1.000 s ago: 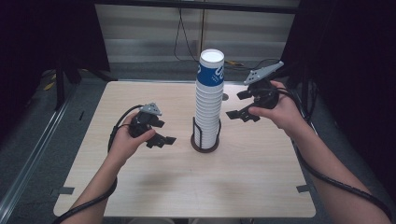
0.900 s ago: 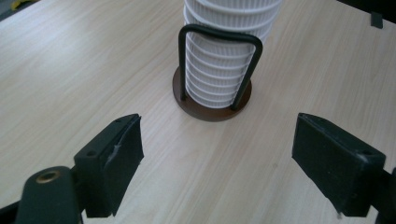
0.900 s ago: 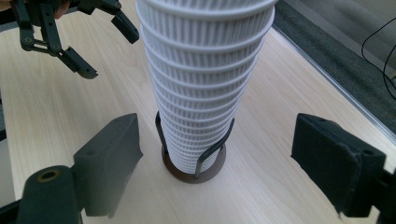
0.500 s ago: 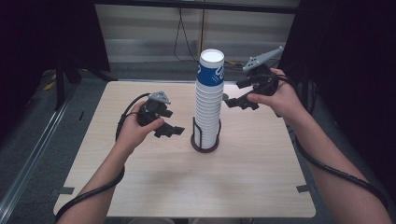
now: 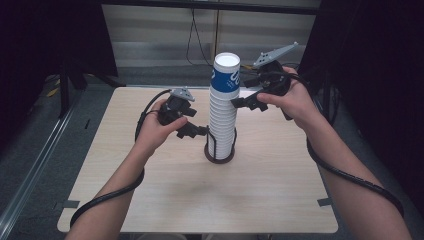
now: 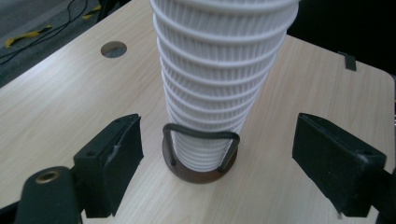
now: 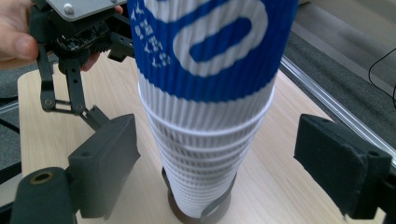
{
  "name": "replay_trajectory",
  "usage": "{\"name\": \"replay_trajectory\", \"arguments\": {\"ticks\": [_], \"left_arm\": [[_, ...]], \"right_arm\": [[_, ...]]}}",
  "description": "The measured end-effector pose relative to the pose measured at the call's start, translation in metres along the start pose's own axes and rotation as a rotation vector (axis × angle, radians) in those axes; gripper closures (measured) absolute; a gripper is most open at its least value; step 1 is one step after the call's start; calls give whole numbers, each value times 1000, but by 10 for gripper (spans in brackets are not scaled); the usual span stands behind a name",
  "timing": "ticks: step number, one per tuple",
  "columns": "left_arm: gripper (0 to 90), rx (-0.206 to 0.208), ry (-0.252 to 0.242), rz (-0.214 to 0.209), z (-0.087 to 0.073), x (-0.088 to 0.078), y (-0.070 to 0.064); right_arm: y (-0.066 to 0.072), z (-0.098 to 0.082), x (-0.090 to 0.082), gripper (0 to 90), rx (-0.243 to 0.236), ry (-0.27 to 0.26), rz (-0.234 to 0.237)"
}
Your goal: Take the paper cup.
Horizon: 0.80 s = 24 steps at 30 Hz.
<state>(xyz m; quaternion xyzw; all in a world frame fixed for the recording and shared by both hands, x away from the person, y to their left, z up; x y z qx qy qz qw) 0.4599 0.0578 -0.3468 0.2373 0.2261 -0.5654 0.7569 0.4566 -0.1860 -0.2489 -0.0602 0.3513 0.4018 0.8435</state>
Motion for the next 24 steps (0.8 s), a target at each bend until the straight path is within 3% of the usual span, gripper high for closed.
{"name": "replay_trajectory", "arguments": {"ticks": [2, 9, 12, 24], "left_arm": [[158, 0, -8, -6, 4, 0, 2], [156, -38, -132, 23, 26, -2, 10], [157, -23, -173, 39, 38, -2, 11], [139, 11, -231, 49, 54, 10, 11]], "right_arm": [[1, 1, 1, 127, -1, 0, -3], [4, 8, 10, 127, 5, -6, 1], [4, 9, 11, 127, 3, -7, -4], [5, 12, 14, 128, 5, -10, 3]]}}
Point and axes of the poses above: each handheld gripper's, and its own axes: x roughly forward along the jaws, z roughly out of its top, y roughly to its left, the point moved 2 cm from there along x, roughly forward along the jaws, and after that the axes turned 15 degrees about x, right-handed, at the moved point
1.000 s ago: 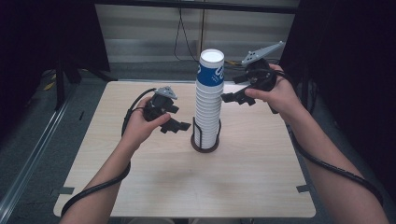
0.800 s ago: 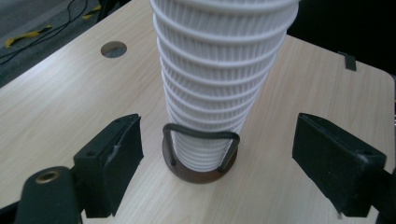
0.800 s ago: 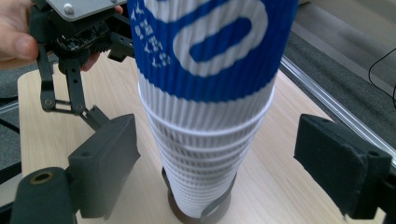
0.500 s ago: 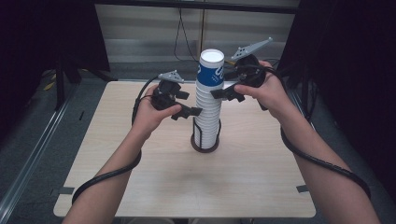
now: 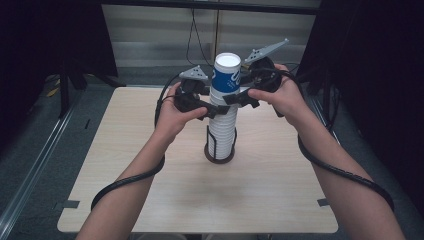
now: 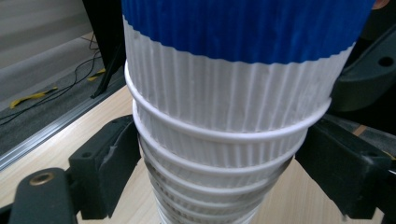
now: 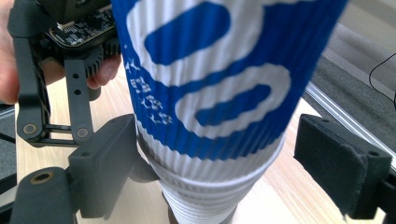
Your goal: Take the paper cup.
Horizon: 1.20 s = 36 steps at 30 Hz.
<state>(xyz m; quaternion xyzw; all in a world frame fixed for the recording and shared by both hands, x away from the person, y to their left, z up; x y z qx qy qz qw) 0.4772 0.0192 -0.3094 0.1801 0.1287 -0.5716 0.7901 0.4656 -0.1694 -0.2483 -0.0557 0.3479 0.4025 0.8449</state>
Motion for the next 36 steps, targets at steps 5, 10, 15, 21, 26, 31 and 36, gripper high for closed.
{"name": "replay_trajectory", "arguments": {"ticks": [5, 10, 15, 21, 26, 31, 36], "left_arm": [[138, -14, -14, -7, -2, 1, 1], [140, -12, -17, -7, -3, 1, 1], [140, -15, -17, -10, -3, 0, 2], [141, -15, -17, -9, -3, 0, 2], [142, -21, -15, -5, -4, -1, 2], [143, -19, -16, -7, -4, -1, 2], [143, -20, -19, -6, -5, -1, 2]], "right_arm": [[1, -1, 3, 130, -2, 3, 3], [2, -1, 6, 131, 3, 0, 4], [3, -1, 10, 121, 18, -11, 0], [4, -2, 17, 116, 46, -54, 2], [5, -1, 23, 122, 55, -81, 1], [7, 0, 23, 127, 54, -82, -6], [7, -1, 22, 128, 53, -90, -2]]}}
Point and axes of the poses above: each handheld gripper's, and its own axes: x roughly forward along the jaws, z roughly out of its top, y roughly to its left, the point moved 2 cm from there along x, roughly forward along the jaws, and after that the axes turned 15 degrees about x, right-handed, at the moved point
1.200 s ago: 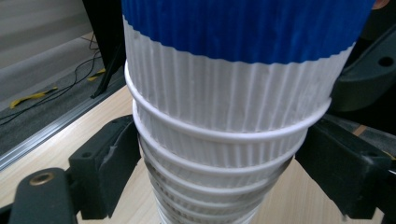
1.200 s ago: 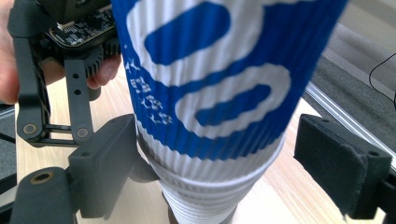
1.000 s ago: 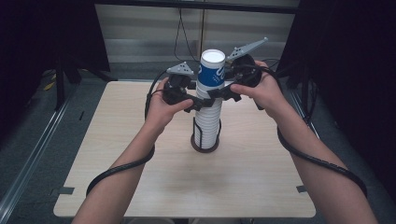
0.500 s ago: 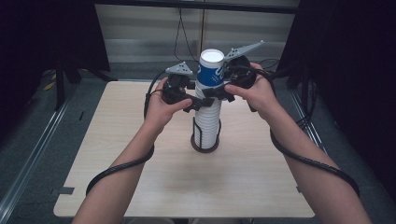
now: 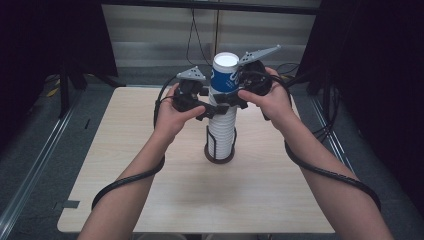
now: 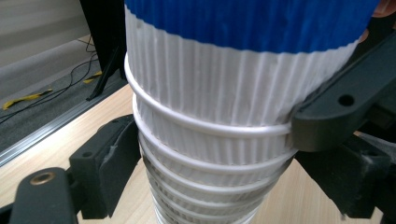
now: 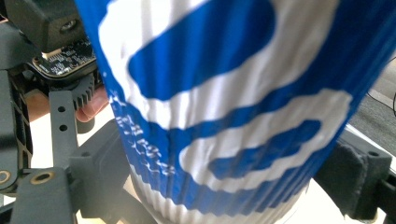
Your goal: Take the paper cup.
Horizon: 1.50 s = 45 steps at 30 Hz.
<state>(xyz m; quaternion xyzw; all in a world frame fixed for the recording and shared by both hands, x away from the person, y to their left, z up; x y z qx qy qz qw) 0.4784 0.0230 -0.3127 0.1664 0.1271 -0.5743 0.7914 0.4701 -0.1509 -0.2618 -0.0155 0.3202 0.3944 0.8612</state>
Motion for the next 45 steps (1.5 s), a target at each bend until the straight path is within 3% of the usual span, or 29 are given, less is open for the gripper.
{"name": "replay_trajectory", "arguments": {"ticks": [9, 11, 45], "left_arm": [[143, 1, -3, 3, 1, 2, -1], [143, -2, -5, 4, 1, 1, -1], [147, -29, -34, -8, -5, 1, 1]], "right_arm": [[2, 9, -12, 154, 24, -94, 36], [3, 9, -13, 154, -5, -75, 16], [9, 31, -32, 165, -33, -98, 25]]}}
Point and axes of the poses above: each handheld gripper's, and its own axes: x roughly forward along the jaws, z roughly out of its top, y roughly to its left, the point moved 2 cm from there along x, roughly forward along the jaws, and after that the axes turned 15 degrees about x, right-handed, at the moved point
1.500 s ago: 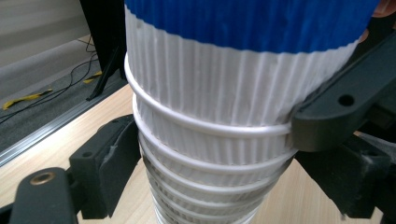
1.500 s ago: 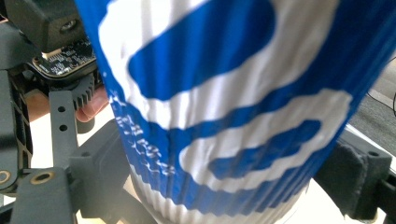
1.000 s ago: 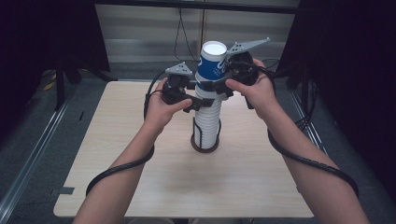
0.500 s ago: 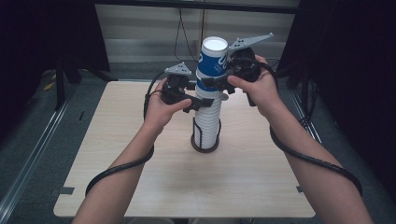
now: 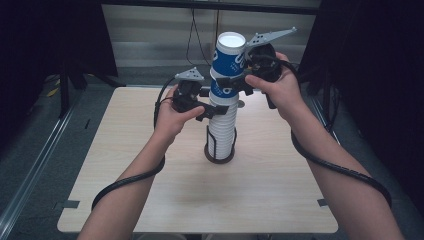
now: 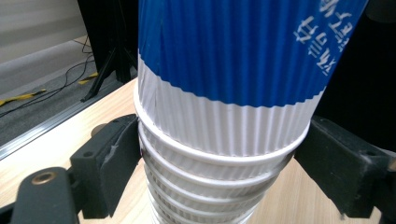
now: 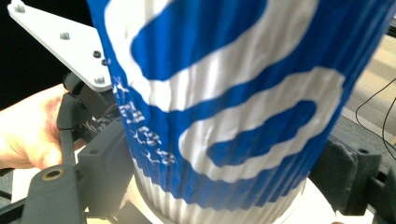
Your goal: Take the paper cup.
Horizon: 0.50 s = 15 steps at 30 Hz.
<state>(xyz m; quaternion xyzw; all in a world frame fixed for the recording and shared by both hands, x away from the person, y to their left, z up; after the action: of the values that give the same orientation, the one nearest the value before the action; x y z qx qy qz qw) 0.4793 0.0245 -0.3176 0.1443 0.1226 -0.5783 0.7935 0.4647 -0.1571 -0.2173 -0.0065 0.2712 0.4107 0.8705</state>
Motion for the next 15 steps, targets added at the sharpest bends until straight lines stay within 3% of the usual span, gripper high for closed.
{"name": "replay_trajectory", "arguments": {"ticks": [15], "left_arm": [[147, -5, -9, -1, -1, 0, 0]], "right_arm": [[1, 9, -12, 164, -6, -21, -5]]}}
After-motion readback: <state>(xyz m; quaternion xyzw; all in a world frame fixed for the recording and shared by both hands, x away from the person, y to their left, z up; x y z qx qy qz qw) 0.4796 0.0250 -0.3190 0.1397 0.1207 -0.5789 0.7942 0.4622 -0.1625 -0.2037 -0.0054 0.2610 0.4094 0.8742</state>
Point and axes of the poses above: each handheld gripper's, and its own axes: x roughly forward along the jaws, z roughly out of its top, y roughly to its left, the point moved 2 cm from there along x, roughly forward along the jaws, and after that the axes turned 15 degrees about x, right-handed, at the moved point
